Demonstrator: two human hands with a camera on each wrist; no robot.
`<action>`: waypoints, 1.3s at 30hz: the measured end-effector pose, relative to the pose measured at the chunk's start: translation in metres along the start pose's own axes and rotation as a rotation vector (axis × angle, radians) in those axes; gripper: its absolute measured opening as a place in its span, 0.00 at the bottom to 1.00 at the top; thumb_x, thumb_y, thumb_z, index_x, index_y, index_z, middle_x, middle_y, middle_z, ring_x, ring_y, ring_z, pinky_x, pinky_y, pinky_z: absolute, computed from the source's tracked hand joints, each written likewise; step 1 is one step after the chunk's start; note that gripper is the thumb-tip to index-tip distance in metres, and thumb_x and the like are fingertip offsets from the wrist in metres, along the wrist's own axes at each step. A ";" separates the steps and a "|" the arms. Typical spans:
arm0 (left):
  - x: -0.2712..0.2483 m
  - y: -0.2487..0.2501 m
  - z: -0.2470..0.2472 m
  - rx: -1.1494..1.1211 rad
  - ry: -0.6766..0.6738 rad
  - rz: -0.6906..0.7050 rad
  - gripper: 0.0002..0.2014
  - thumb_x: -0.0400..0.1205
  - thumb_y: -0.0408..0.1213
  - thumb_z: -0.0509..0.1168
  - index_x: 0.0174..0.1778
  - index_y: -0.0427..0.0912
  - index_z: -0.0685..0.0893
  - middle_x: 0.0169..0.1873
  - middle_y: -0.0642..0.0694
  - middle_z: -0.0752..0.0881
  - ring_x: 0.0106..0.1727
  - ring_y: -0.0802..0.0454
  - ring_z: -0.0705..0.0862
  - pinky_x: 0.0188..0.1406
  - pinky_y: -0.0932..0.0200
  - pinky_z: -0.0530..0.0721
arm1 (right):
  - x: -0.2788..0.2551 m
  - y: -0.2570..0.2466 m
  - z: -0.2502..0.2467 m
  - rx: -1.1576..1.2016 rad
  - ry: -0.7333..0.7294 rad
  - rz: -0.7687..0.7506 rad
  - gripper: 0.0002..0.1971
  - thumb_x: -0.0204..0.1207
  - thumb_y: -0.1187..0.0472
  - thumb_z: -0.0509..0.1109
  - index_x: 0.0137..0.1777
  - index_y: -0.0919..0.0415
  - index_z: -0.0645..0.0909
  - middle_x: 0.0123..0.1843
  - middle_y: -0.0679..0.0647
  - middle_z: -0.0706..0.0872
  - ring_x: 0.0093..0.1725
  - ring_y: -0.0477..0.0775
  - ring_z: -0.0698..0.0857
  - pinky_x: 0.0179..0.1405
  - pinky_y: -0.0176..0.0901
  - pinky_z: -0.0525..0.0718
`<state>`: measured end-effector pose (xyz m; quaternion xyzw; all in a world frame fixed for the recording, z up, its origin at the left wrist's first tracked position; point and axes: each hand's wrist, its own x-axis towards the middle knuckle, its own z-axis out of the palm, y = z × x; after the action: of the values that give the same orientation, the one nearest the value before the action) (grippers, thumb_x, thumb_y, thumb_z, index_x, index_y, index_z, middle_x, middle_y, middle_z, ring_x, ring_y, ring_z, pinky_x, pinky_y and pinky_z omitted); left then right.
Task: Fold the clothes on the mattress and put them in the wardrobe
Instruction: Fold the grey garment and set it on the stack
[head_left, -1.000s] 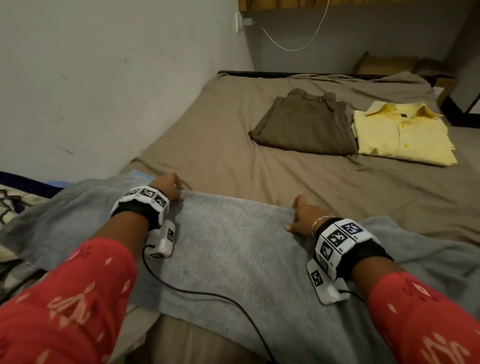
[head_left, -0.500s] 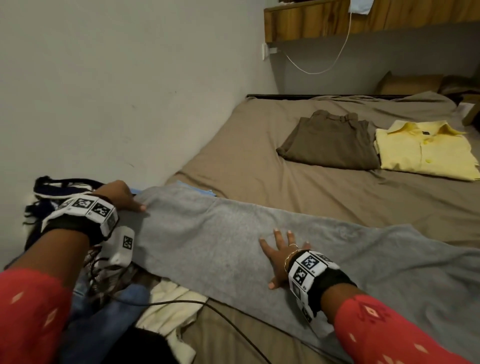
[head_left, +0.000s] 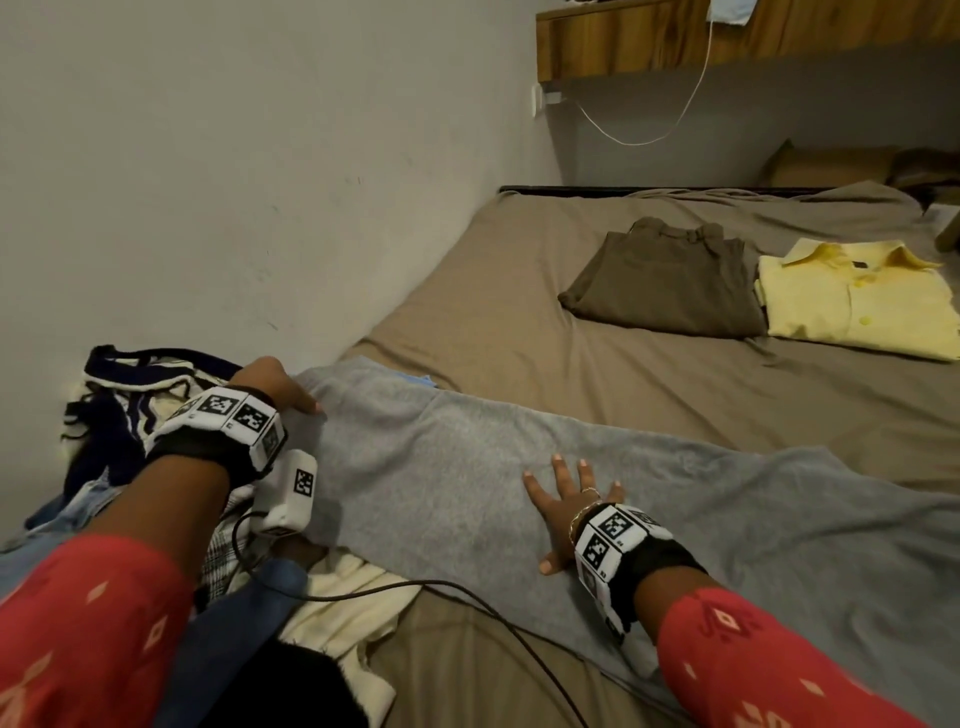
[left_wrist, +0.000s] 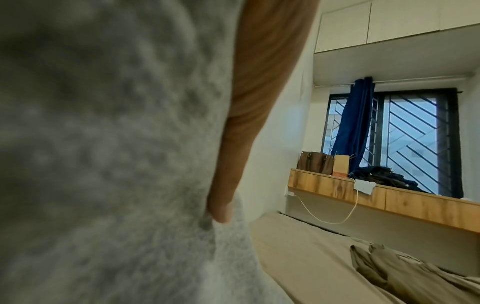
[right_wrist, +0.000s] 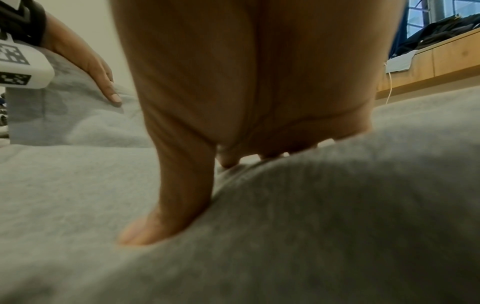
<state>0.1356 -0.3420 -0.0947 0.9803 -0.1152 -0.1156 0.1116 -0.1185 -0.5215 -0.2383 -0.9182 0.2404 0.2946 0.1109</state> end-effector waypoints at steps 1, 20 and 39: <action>-0.003 0.002 -0.001 -0.006 -0.010 0.020 0.25 0.70 0.33 0.77 0.56 0.21 0.79 0.54 0.28 0.82 0.57 0.33 0.80 0.50 0.48 0.77 | 0.001 0.001 0.001 0.009 0.009 -0.006 0.57 0.68 0.44 0.75 0.79 0.42 0.30 0.80 0.57 0.25 0.79 0.68 0.31 0.71 0.79 0.41; -0.231 0.150 0.149 -0.383 -0.475 1.026 0.10 0.82 0.33 0.62 0.57 0.34 0.79 0.52 0.38 0.84 0.46 0.51 0.81 0.44 0.68 0.77 | -0.071 0.105 0.010 2.010 0.070 -0.076 0.27 0.60 0.30 0.70 0.42 0.54 0.80 0.30 0.50 0.84 0.26 0.51 0.80 0.27 0.39 0.78; -0.138 0.098 0.159 -0.100 -0.388 0.811 0.13 0.80 0.30 0.65 0.61 0.36 0.81 0.60 0.41 0.82 0.60 0.49 0.79 0.55 0.69 0.71 | -0.088 0.085 0.048 1.305 0.429 -0.043 0.29 0.71 0.78 0.68 0.72 0.59 0.73 0.75 0.56 0.70 0.74 0.55 0.69 0.69 0.38 0.68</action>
<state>-0.0545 -0.4312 -0.1936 0.8094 -0.5031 -0.2495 0.1716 -0.2475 -0.5445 -0.2301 -0.7060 0.3669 -0.1012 0.5972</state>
